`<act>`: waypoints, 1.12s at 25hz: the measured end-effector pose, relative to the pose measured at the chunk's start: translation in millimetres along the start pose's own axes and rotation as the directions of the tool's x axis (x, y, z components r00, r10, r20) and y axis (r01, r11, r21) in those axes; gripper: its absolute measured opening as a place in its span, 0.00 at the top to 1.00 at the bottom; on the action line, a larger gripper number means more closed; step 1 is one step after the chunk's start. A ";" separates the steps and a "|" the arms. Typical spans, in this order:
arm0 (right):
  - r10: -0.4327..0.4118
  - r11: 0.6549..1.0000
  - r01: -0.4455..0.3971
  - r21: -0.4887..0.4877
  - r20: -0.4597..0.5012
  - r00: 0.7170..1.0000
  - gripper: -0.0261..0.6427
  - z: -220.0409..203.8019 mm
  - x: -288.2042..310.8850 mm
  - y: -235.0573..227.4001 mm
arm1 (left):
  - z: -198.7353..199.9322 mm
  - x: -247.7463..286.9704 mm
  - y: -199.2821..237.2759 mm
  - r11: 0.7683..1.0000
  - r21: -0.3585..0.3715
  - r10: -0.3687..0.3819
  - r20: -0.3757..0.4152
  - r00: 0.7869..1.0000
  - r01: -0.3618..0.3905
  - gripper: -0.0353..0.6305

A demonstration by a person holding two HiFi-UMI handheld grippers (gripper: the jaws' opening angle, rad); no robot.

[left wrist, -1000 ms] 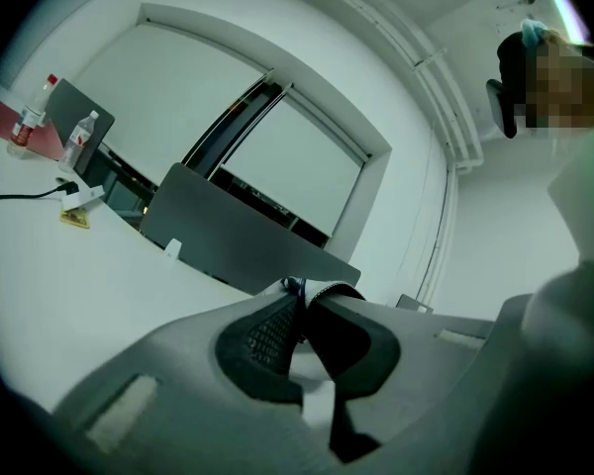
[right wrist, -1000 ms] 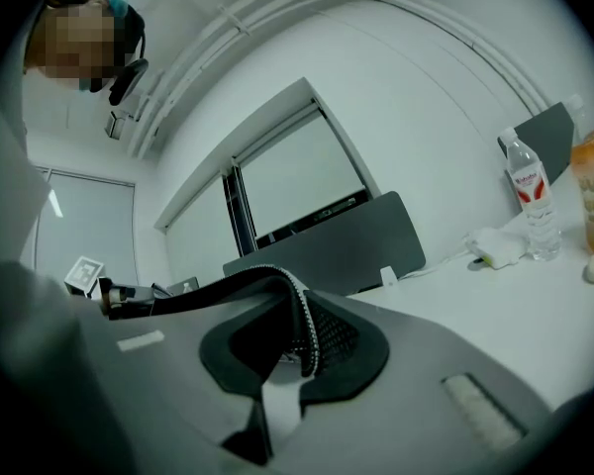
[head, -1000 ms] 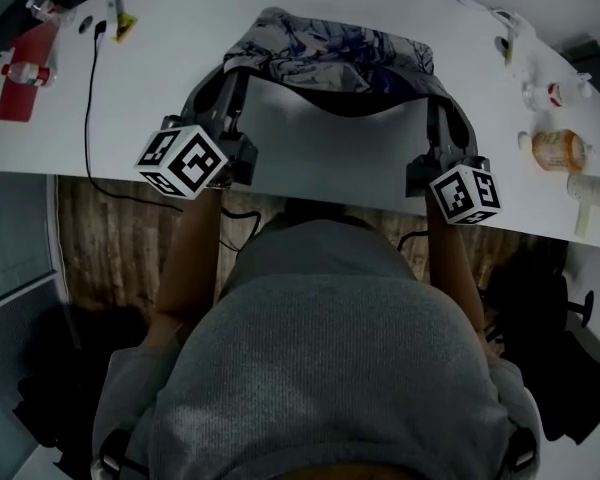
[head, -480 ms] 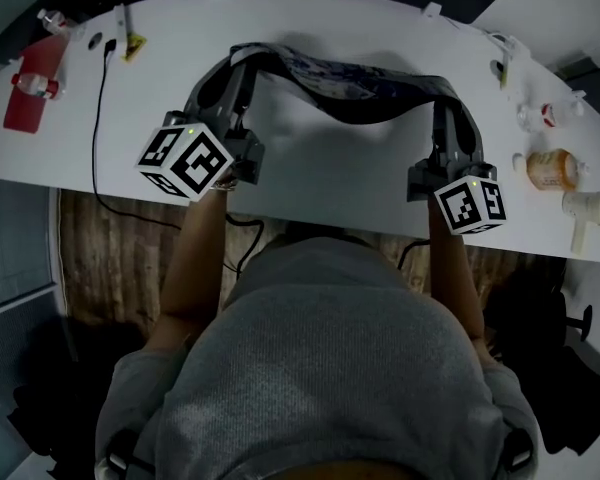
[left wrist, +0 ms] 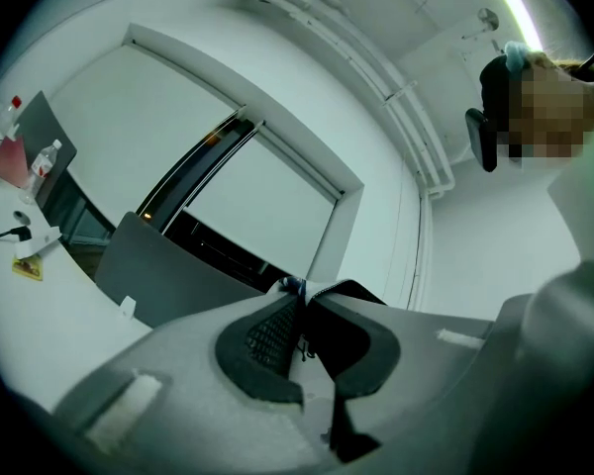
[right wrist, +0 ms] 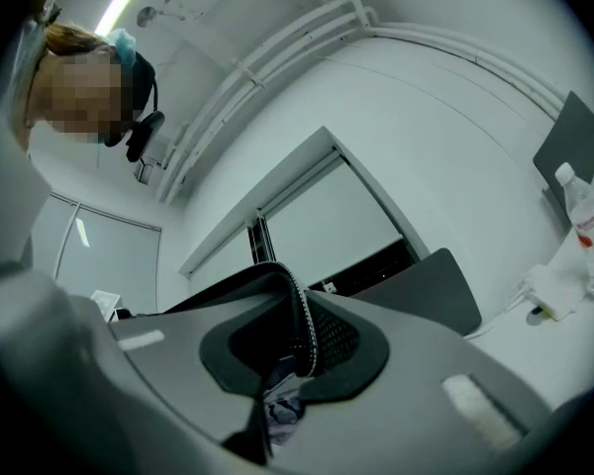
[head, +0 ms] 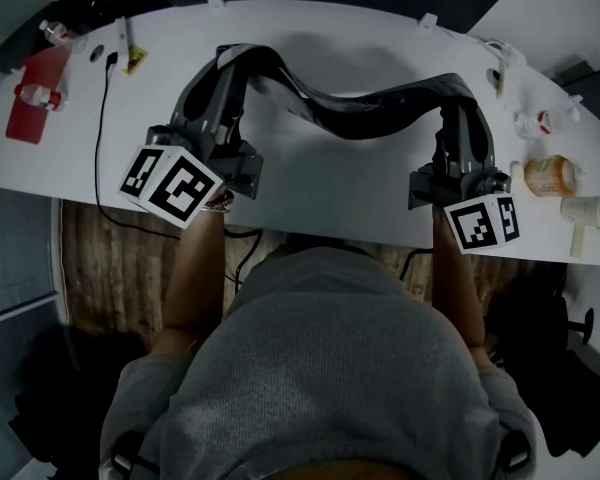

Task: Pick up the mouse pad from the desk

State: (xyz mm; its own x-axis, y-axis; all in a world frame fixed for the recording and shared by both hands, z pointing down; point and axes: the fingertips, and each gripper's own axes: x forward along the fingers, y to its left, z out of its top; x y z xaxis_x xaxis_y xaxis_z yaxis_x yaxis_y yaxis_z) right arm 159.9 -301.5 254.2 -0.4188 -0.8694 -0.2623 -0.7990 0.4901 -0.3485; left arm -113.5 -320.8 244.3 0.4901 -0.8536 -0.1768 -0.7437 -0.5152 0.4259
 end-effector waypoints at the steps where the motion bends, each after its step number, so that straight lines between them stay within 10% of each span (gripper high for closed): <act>1: 0.010 1.000 -0.010 0.000 0.010 1.000 0.92 6.3 1.2 4.3 | 6.3 -0.2 -5.2 1.000 0.004 -0.010 0.011 1.000 0.010 0.93; 28: 0.162 0.986 -0.157 -0.055 0.101 0.982 0.92 86.3 5.4 80.5 | 78.5 -20.4 -75.5 0.989 0.088 -0.133 0.119 0.984 0.123 0.93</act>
State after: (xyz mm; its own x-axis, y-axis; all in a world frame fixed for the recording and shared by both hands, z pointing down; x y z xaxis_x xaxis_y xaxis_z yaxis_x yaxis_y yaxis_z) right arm 130.6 -261.2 147.1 -0.4970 -0.7678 -0.4044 -0.7461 0.6160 -0.2526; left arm -103.0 -270.6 146.0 0.5268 -0.7806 -0.3364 -0.7149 -0.6210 0.3213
